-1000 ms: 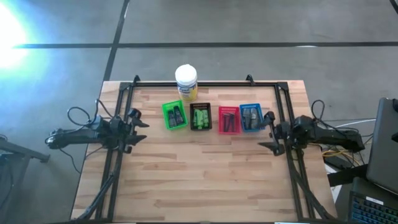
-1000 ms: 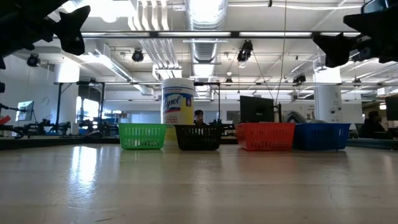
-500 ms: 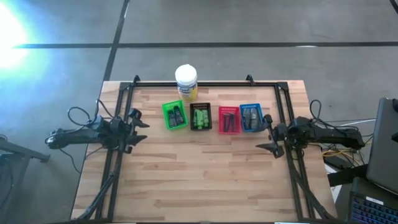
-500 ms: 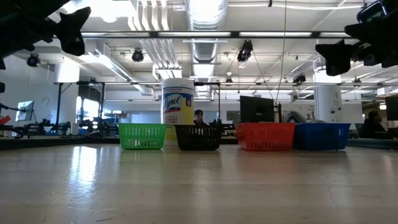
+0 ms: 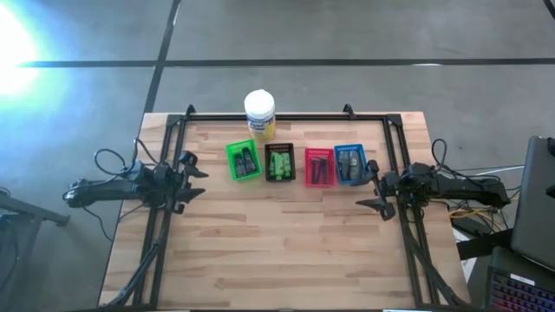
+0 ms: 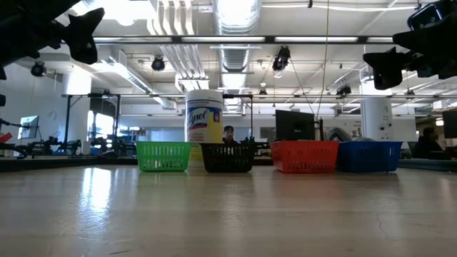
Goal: Pick & Place Travel size toiletries
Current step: Return to Home Position
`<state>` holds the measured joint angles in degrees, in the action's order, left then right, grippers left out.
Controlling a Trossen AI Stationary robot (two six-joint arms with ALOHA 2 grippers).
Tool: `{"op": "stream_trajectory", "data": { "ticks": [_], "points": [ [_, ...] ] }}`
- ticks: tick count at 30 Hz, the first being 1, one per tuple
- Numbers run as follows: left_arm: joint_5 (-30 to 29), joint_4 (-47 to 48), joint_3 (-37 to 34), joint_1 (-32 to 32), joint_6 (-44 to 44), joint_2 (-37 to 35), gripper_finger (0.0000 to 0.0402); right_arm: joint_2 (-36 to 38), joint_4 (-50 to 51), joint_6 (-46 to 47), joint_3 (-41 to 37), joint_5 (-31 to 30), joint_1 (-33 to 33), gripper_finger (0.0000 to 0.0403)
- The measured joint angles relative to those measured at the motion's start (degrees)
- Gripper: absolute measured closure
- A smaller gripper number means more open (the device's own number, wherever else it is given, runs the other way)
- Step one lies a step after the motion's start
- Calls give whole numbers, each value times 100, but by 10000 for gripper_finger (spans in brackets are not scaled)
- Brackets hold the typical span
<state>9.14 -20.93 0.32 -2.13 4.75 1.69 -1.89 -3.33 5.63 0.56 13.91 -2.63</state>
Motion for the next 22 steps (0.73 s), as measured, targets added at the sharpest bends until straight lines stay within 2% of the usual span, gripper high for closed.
{"op": "stream_trajectory", "data": {
  "ticks": [15, 22],
  "points": [
    [1, 0, 20, 2, 0, 7, 188, -11, 6, -2, 0, 0, 0, 169],
    [1, 0, 22, 2, 0, 9, 188, -9, 7, -4, 0, 0, 0, 159]
  ]
}}
